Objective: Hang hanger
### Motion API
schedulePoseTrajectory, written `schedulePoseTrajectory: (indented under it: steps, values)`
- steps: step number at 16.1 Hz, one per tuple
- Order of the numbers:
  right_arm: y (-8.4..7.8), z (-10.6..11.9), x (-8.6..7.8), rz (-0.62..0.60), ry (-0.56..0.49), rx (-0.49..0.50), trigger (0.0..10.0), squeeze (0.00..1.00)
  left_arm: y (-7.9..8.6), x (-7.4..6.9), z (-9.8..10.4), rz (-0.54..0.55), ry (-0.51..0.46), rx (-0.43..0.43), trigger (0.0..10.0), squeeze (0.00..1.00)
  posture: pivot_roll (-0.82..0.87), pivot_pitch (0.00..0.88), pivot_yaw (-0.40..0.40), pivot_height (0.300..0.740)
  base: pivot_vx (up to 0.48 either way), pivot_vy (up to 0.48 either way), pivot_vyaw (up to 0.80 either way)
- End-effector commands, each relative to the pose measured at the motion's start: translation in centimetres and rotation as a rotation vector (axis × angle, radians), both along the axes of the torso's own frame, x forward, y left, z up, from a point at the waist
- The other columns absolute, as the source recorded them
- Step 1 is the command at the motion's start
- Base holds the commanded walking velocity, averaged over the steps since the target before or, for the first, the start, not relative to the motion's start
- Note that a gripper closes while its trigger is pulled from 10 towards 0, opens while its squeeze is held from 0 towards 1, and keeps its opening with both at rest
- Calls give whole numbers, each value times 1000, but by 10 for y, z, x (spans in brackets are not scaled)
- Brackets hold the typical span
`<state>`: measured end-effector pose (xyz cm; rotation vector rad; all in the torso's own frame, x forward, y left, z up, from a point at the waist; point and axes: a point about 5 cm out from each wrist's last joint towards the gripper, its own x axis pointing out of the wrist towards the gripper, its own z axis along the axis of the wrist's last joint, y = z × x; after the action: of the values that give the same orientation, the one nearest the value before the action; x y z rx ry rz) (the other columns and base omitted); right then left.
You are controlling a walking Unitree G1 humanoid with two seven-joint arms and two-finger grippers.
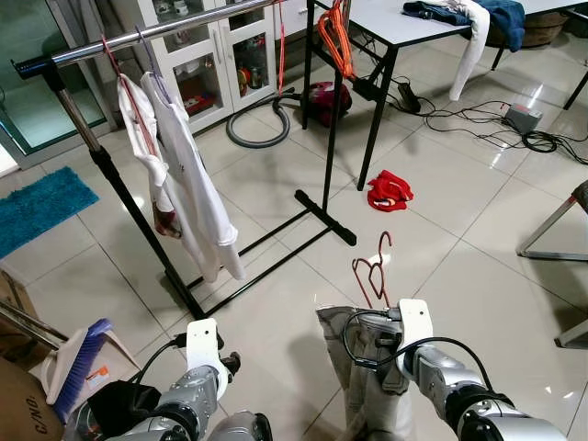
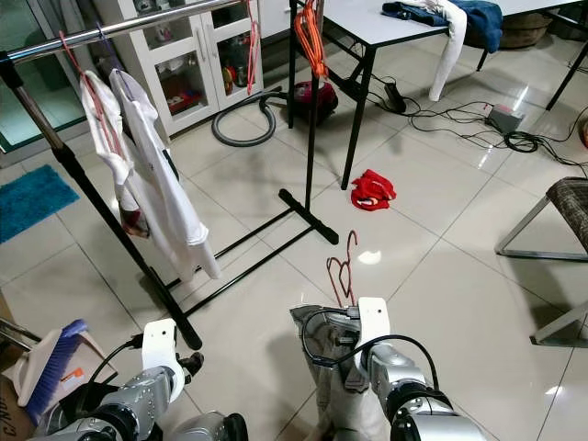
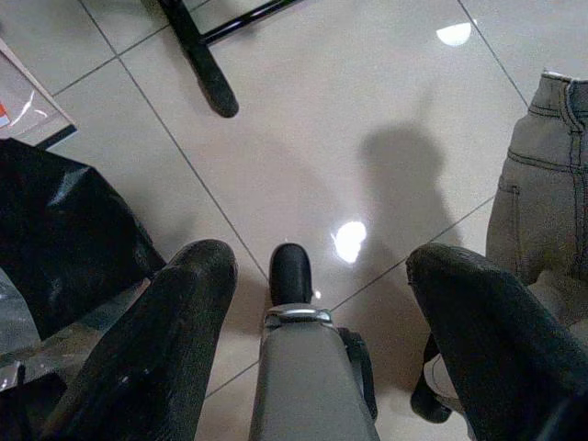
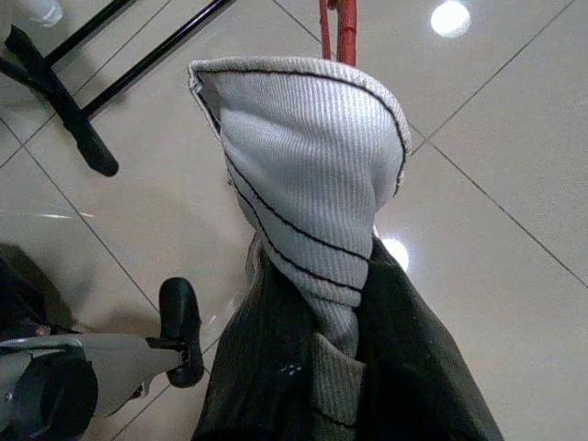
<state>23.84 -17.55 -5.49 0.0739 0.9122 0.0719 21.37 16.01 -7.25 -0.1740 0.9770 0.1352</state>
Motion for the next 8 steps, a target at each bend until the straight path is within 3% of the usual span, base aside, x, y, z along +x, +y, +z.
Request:
schedulePoseTrajectory:
  steps: [1,3,5,7,8]
  values:
    - [0,-2,-3,-3,0,-4,10000,0,0,1,1,-11,1,3,10000,0,-117,0,49,740,0,0,0]
    - [-3,0,-1,2,-18,-7,10000,0,1,6,4,-41,-36,9,10000,0,-118,0,55,740,0,0,0]
    - [-7,8,9,11,-58,1,10000,0,0,26,17,-95,-94,44,10000,0,-117,0,59,740,0,0,0]
    - [-13,33,37,95,-160,40,10000,0,6,29,20,-99,-172,42,10000,0,-112,0,61,740,0,0,0]
    - [-14,38,42,103,-177,58,10000,0,6,31,22,-105,-208,36,10000,0,-112,0,61,740,0,0,0]
